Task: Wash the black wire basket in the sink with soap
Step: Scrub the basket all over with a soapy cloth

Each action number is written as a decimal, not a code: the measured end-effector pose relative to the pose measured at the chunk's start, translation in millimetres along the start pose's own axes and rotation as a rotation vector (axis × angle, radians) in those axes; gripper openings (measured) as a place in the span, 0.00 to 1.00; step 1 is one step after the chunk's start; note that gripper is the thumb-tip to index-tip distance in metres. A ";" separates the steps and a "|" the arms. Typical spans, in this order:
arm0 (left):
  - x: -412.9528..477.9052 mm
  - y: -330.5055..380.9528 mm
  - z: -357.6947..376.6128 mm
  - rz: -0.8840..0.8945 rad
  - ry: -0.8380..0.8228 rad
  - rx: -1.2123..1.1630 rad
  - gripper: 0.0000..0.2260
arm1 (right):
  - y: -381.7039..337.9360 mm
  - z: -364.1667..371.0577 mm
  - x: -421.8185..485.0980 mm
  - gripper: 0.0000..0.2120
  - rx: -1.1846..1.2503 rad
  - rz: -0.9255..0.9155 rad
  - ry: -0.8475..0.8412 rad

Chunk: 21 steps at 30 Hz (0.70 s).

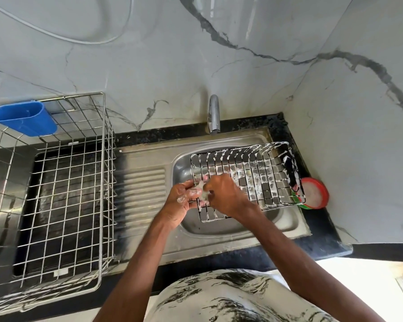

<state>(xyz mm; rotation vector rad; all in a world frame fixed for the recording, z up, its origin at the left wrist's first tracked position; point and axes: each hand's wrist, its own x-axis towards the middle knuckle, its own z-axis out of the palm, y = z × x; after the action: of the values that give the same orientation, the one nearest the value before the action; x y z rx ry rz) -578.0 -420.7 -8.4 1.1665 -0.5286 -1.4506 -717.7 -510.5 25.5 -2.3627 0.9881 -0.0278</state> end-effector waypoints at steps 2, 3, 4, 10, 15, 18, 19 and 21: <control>1.2 6.7 1.8 0.011 0.020 -0.032 0.17 | -2.0 0.7 -12.4 0.11 0.087 -0.068 -0.072; 1.8 9.4 1.9 0.020 0.022 -0.053 0.17 | -1.9 0.1 -15.5 0.10 0.118 -0.095 -0.115; 3.4 9.3 -0.9 0.018 0.011 -0.058 0.13 | 0.2 -1.6 -16.7 0.09 0.137 -0.126 -0.151; 1.9 5.3 -4.8 0.004 -0.059 -0.027 0.05 | -0.3 -18.4 1.3 0.09 0.340 -0.040 0.061; -4.9 9.7 4.8 0.003 -0.074 -0.037 0.08 | -17.6 -16.6 3.7 0.10 0.418 0.007 0.244; -0.5 8.3 -2.1 0.014 -0.039 -0.068 0.06 | -21.2 -13.0 -5.4 0.11 0.414 -0.013 0.215; 0.5 9.2 -3.5 0.020 -0.014 -0.076 0.03 | -22.3 -10.3 -10.1 0.10 0.409 -0.024 0.180; 6.3 5.8 -11.9 -0.013 0.045 -0.064 0.08 | -23.5 -4.4 -19.1 0.10 0.385 -0.034 0.100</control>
<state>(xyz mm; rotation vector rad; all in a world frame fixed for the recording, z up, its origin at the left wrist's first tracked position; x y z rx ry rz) -564.1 -424.6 -10.6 1.1507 -0.4416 -1.4388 -717.4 -486.9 44.9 -2.0387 0.8964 -0.3231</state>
